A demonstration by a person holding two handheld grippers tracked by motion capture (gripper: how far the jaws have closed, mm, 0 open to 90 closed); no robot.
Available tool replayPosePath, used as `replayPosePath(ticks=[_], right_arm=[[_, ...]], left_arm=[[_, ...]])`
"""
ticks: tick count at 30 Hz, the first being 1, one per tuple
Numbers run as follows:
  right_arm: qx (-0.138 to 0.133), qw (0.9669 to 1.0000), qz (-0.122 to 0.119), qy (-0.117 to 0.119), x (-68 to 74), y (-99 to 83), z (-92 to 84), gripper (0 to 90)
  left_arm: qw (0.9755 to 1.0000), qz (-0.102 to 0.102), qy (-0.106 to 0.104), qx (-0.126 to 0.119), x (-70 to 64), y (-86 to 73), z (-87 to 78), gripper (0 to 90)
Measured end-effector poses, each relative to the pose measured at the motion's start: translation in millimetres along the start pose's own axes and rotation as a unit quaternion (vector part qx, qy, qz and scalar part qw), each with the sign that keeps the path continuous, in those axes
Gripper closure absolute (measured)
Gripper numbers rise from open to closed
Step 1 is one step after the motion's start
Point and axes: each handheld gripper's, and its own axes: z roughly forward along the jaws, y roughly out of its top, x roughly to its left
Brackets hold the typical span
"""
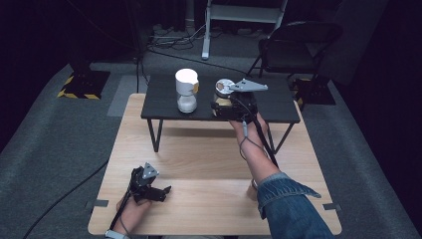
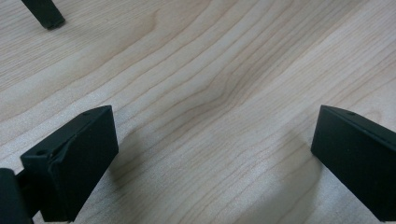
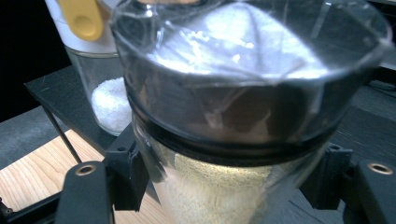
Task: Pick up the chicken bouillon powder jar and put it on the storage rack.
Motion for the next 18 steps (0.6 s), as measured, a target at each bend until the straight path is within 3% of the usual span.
replayPosePath(ticks=[9, 13, 18], right_arm=[[0.021, 0.9996, 0.018, -0.004, -10.4, 0.0, 24.2, 30.1], [0.008, 0.9997, 0.023, 0.007, -17.2, -6.8, 25.5, 29.8], [0.001, 0.9996, 0.025, 0.012, -21.3, -10.5, 18.1, 15.4]], left_arm=[[1.0000, 0.000, 0.000, 0.000, 0.1, 0.1, 0.1, 0.6], [1.0000, 0.000, 0.000, 0.000, 0.0, 0.1, 0.2, 0.6], [1.0000, -0.001, 0.000, 0.000, 0.0, 0.1, 0.2, 0.6]])
